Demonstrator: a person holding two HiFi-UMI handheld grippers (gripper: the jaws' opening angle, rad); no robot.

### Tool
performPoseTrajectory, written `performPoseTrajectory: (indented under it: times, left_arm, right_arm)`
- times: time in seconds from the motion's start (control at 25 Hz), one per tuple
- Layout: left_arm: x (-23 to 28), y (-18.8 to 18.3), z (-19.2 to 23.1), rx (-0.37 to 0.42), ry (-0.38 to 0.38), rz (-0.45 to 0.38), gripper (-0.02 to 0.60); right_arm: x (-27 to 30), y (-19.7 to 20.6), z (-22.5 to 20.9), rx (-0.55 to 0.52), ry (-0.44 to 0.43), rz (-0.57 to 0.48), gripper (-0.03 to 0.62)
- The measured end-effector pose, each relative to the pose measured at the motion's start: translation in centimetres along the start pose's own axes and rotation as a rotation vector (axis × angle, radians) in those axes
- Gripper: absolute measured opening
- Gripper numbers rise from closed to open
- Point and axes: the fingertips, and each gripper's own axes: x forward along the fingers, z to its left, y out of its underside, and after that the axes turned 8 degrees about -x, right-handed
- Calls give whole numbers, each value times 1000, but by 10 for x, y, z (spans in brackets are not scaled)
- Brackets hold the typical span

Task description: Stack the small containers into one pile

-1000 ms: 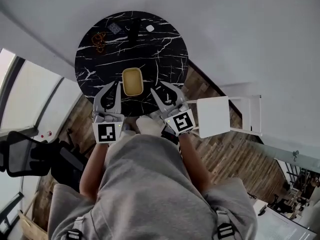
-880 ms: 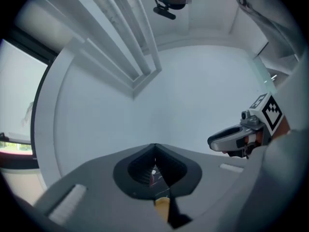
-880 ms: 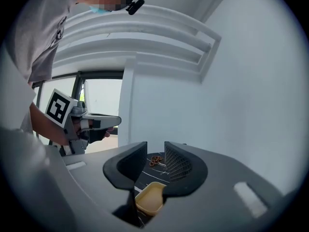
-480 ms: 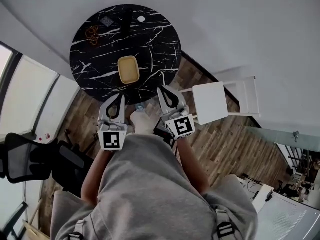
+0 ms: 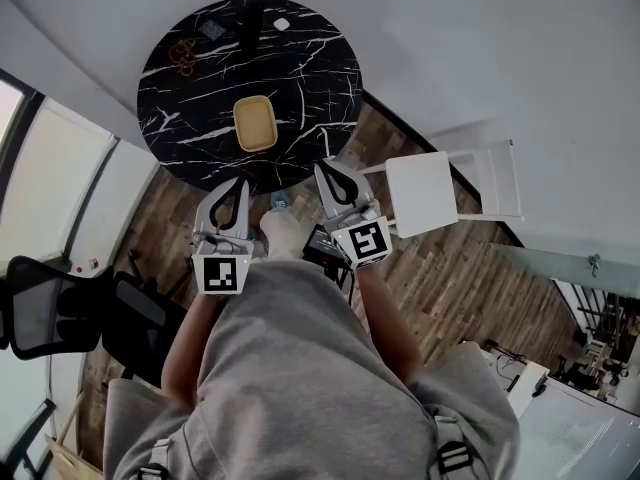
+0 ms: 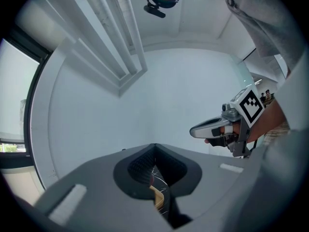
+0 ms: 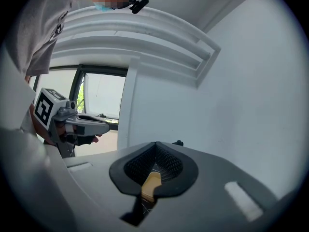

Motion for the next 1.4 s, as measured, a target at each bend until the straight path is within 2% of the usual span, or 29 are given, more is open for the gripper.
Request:
performPoseTrajectory:
  times: [0.52,0.68,1.2,1.4]
  left_arm:
    - [-3,2,-5,-7,6,-5,0]
    - [-3,5,-6,14,15,16,0]
    - [-6,13,-6,-4,23,30,0]
    - [-8,13,-2,25,21,34,0]
  right_arm:
    - [-7,9,-7,23,18,17,12]
    - [-7,12,-5,23,15,35,11]
    - [-8,13,-2,24,9,42,12]
    - [-6,15,-1,29,14,39,12]
